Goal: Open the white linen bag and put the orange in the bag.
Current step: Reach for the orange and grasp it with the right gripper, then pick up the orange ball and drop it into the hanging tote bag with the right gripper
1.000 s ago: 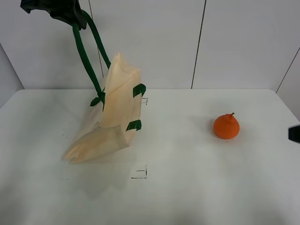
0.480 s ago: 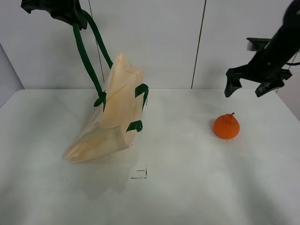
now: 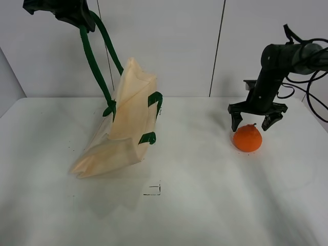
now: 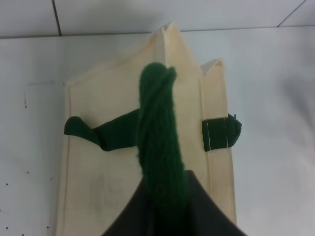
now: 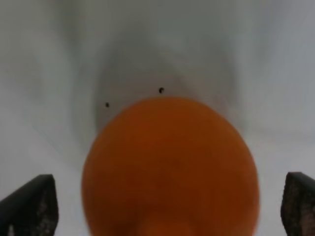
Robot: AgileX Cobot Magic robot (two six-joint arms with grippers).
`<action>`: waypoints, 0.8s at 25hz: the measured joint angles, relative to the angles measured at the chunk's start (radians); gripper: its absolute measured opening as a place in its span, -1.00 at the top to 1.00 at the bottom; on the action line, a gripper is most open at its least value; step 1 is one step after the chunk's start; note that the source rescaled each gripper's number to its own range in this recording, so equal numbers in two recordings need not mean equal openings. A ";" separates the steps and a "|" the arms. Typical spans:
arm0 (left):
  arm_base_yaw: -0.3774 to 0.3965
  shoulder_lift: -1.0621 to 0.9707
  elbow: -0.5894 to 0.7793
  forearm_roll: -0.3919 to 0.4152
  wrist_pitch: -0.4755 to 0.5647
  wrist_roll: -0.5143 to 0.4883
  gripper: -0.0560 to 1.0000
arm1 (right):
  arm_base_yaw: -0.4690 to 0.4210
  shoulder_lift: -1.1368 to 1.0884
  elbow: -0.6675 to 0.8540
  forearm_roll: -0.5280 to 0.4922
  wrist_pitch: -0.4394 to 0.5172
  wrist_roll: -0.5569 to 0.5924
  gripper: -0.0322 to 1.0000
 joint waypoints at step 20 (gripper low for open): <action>0.000 0.000 0.000 0.000 0.000 0.000 0.89 | 0.035 -0.096 -0.332 0.352 0.089 -0.034 0.94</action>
